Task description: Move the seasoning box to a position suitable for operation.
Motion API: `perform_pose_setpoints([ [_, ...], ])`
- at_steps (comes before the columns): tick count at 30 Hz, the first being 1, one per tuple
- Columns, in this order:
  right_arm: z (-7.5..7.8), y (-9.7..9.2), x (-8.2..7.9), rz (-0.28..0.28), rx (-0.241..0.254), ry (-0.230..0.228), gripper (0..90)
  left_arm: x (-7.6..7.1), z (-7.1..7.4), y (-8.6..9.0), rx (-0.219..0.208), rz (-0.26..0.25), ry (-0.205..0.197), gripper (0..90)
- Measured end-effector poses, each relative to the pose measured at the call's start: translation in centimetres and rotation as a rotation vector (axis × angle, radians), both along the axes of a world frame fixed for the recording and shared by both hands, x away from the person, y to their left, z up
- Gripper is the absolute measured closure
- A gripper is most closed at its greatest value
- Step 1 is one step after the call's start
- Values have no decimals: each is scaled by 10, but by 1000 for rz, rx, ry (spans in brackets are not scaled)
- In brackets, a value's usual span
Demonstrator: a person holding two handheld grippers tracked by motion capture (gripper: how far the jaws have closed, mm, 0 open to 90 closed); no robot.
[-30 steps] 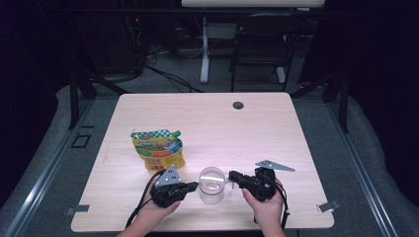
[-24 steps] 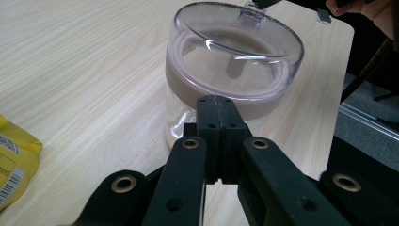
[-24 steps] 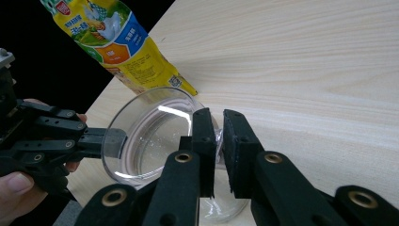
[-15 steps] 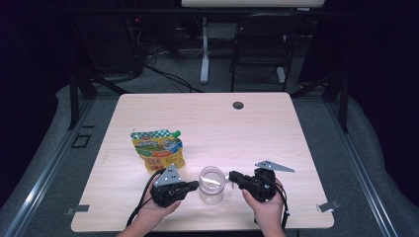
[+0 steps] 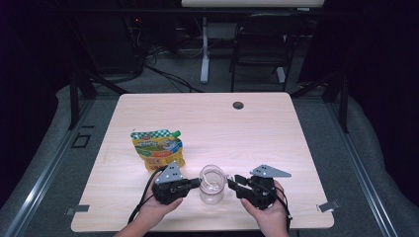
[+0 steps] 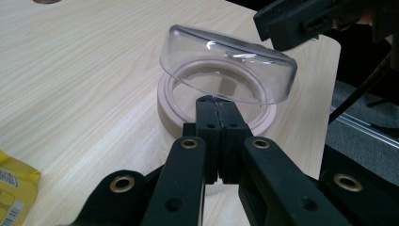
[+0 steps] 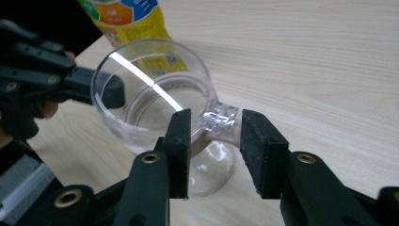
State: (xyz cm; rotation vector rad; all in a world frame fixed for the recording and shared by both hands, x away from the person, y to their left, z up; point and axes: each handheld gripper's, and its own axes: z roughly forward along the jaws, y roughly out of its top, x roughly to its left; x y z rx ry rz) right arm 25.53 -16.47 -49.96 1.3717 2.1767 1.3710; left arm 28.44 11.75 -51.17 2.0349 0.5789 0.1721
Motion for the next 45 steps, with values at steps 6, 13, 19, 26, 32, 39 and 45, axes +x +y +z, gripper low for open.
perform_pose_setpoints([
  [6, 2, 5, -15, 36, -70, -102, 480, 1, 3, -2, 0, -9, 1, 891],
  [13, -9, 11, -18, 72, -130, -149, 410, 2, 5, -3, -6, -11, -1, 890],
  [19, -14, 20, -20, 74, -206, -165, 385, 2, 4, -5, -6, -11, 3, 889],
  [26, -14, 30, -23, 73, -251, -219, 380, 1, 8, -5, -6, -10, -5, 888],
  [32, -13, 38, -22, 70, -272, -253, 387, -1, 8, -6, -7, -18, -13, 886],
  [39, -13, 41, -23, 65, -269, -281, 403, 1, 3, -5, 15, -11, -7, 881],
  [45, -11, 37, -23, 40, -236, -284, 417, 1, 0, -5, 19, -11, -5, 875],
])
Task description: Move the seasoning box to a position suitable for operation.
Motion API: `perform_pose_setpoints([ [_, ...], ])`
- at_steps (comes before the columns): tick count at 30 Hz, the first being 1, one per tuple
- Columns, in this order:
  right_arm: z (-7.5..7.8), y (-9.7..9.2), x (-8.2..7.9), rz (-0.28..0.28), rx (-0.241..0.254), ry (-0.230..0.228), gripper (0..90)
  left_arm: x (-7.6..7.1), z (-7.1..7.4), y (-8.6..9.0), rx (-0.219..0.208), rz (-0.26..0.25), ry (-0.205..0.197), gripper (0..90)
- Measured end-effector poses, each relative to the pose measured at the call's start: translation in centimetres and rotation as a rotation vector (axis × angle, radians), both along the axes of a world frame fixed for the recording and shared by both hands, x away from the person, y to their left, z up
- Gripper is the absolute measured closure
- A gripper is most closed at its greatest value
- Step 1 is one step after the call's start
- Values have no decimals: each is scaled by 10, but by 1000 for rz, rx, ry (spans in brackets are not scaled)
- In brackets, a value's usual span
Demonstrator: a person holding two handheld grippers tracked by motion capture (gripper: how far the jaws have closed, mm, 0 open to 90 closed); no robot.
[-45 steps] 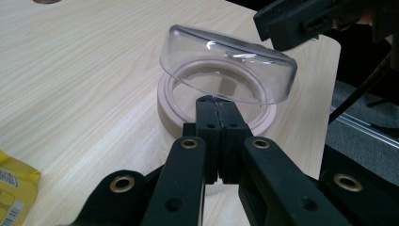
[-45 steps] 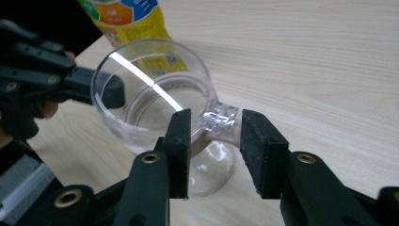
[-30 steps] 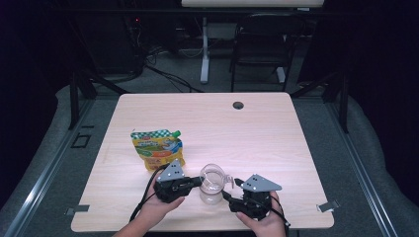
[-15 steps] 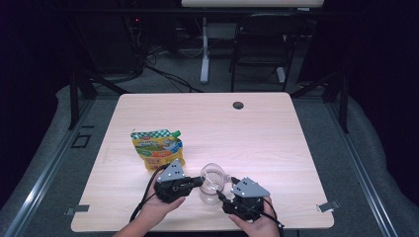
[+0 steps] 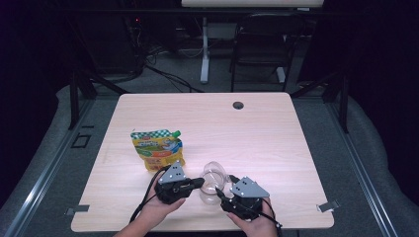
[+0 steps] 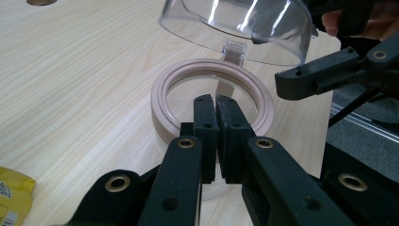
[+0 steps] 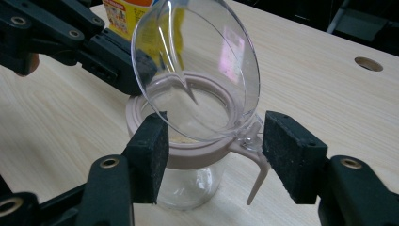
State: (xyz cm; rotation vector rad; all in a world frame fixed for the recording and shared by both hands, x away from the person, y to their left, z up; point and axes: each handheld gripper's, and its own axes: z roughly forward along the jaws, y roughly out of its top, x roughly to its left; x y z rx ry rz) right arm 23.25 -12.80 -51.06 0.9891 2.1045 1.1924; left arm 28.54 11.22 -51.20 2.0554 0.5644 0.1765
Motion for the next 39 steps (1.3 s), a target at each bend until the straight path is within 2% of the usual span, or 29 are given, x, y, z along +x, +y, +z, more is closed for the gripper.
perform_pose_setpoints([
  [2, 0, -2, 0, -11, 10, -2, 422, 0, -1, 0, -12, 1, 0, 876],
  [10, 0, -4, 0, -20, 39, 11, 455, 0, -2, 1, -11, -2, -5, 877],
  [23, -1, -7, 0, -25, 60, 19, 495, -1, -2, 1, -16, 3, -10, 877],
  [29, 1, -16, 1, -47, 105, 19, 503, -1, -2, 1, -17, 3, -9, 877],
  [35, 1, -29, 3, -87, 157, 57, 518, -1, -2, 1, -17, 3, -10, 877],
  [37, 0, -33, 4, -85, 183, 80, 516, -2, -3, 1, -18, 2, -10, 877],
  [39, -1, -33, 4, -85, 193, 81, 517, -1, -3, 1, -18, 3, -10, 877],
])
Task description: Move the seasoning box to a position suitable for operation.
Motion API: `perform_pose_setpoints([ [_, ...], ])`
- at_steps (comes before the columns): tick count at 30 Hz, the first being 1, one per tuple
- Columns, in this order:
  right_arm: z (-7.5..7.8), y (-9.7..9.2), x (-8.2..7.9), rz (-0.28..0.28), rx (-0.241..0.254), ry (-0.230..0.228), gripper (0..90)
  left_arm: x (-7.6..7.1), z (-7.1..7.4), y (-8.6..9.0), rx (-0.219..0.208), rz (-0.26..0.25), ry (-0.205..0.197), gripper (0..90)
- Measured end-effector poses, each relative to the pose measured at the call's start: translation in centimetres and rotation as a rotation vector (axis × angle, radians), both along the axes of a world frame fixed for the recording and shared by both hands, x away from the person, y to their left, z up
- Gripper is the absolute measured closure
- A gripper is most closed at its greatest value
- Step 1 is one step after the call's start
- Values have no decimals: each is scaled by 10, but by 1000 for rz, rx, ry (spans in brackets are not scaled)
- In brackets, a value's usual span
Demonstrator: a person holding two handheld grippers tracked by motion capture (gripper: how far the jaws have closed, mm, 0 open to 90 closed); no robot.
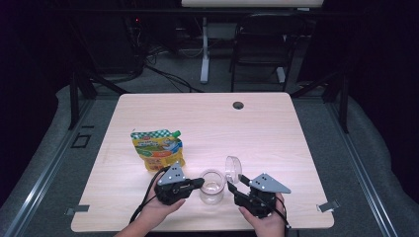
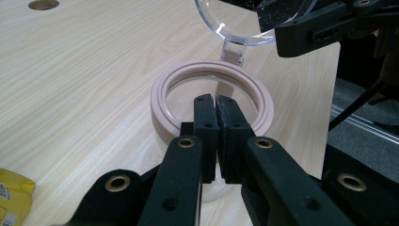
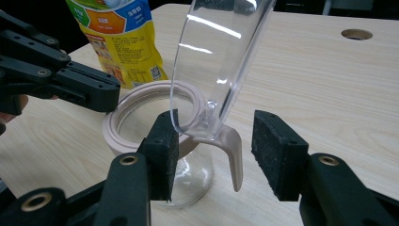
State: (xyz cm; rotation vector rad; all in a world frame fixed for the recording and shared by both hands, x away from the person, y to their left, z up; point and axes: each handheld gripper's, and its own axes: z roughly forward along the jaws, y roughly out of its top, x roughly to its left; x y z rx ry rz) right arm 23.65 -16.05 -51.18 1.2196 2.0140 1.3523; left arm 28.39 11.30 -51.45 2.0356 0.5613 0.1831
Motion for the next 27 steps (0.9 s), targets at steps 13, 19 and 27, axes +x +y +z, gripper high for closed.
perform_pose_setpoints([
  [13, -4, 0, -1, 15, -54, 23, 519, 0, 0, 1, -14, -8, 15, 844],
  [19, -16, -6, 6, 20, -104, 115, 522, 2, 4, 8, -12, 13, 8, 817],
  [27, -36, -2, 25, 12, -150, 141, 617, 6, 1, 23, -10, 55, 18, 784],
])
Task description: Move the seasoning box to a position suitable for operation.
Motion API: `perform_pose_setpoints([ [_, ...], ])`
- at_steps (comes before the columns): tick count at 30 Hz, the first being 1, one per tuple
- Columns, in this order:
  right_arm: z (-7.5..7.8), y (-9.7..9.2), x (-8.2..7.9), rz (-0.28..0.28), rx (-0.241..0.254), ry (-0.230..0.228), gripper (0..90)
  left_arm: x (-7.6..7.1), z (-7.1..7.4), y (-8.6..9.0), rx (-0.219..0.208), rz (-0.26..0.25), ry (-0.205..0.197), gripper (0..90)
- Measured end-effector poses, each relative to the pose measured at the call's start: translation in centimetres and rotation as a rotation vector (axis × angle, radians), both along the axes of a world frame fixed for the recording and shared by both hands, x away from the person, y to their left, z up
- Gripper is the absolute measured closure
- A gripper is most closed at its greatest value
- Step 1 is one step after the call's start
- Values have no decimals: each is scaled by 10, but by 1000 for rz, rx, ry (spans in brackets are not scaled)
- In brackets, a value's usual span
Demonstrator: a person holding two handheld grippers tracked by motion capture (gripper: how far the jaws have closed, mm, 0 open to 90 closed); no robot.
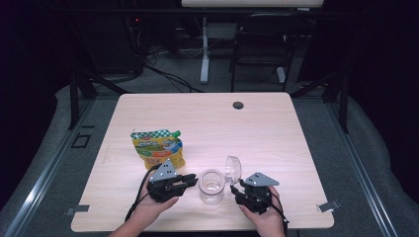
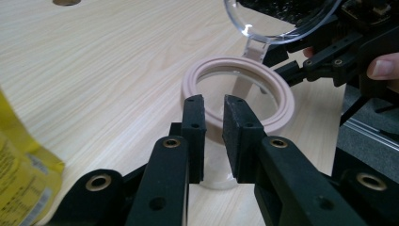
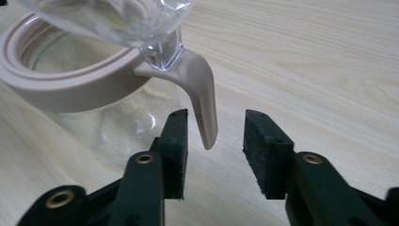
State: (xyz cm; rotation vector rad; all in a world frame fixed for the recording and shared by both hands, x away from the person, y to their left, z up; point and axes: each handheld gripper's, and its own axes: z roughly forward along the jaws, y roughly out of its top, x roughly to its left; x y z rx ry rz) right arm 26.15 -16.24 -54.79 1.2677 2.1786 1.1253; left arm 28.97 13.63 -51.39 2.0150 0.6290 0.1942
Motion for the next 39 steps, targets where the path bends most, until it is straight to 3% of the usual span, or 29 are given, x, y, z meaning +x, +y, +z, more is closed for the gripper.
perform_pose_setpoints([
  [7, -2, 4, 6, 15, 14, 8, 727, -1, -2, 12, 7, 37, -4, 782],
  [12, -2, 2, 15, 36, 61, 41, 788, -3, -2, 23, 15, 74, -5, 782],
  [18, -1, 1, 28, 30, 96, 50, 808, -7, -3, 35, 8, 118, -4, 781],
  [30, 2, 2, 55, 51, 42, 29, 823, -16, -2, 59, 13, 202, -15, 781],
  [39, 5, -7, 69, 56, 65, 23, 822, -18, 1, 74, 20, 248, -27, 781],
])
